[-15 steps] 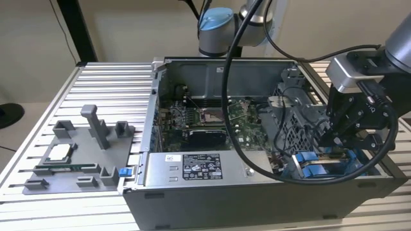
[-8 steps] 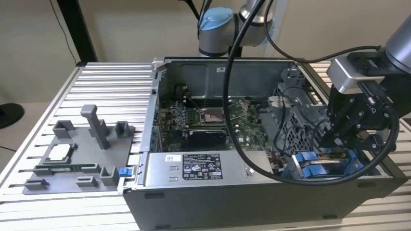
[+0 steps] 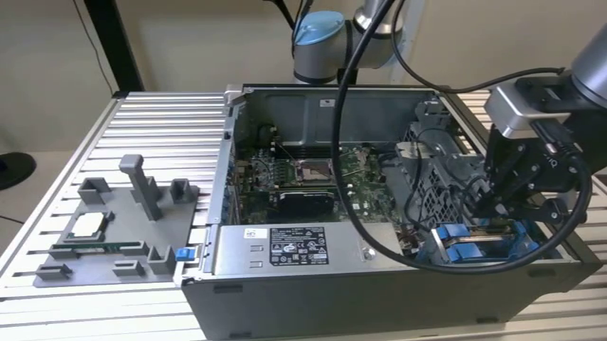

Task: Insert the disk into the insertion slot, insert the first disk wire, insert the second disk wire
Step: 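Insert the second disk wire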

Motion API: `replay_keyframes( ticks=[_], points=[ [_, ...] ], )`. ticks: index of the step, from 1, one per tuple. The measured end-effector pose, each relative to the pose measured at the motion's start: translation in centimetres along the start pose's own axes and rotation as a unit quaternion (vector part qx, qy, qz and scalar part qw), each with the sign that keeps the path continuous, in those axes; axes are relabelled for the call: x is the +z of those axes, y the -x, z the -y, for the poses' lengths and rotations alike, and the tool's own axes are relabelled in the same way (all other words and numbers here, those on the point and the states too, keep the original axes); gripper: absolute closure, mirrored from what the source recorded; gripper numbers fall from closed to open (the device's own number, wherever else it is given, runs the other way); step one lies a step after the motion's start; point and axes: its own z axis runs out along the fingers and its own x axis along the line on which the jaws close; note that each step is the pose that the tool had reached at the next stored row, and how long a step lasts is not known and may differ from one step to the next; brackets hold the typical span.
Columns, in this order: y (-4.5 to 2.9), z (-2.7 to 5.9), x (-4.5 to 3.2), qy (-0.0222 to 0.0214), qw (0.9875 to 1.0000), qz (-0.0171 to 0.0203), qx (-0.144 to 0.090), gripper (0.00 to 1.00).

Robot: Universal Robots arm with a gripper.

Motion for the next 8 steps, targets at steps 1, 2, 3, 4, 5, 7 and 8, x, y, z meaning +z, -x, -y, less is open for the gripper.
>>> replay_keyframes(
  ticks=[1,2,3,4,5,7,8],
  points=[
    [0.0,0.05,0.01,-0.0006,1.0,0.0,0.0,1.0],
    [0.0,0.08,0.01,-0.0014,1.0,0.0,0.0,1.0],
    [-0.02,0.15,0.02,-0.0023,1.0,-0.0001,0.0,1.0],
    [-0.04,0.23,0.02,-0.0031,1.0,-0.0001,0.0,1.0],
    [-0.06,0.27,0.04,-0.0044,1.0,-0.0001,-0.001,1.0],
    [-0.11,0.31,0.11,-0.0082,1.0,0.0,-0.001,1.0],
    [-0.14,0.31,0.17,-0.0104,0.9999,-0.0004,-0.001,1.0]
  ],
)
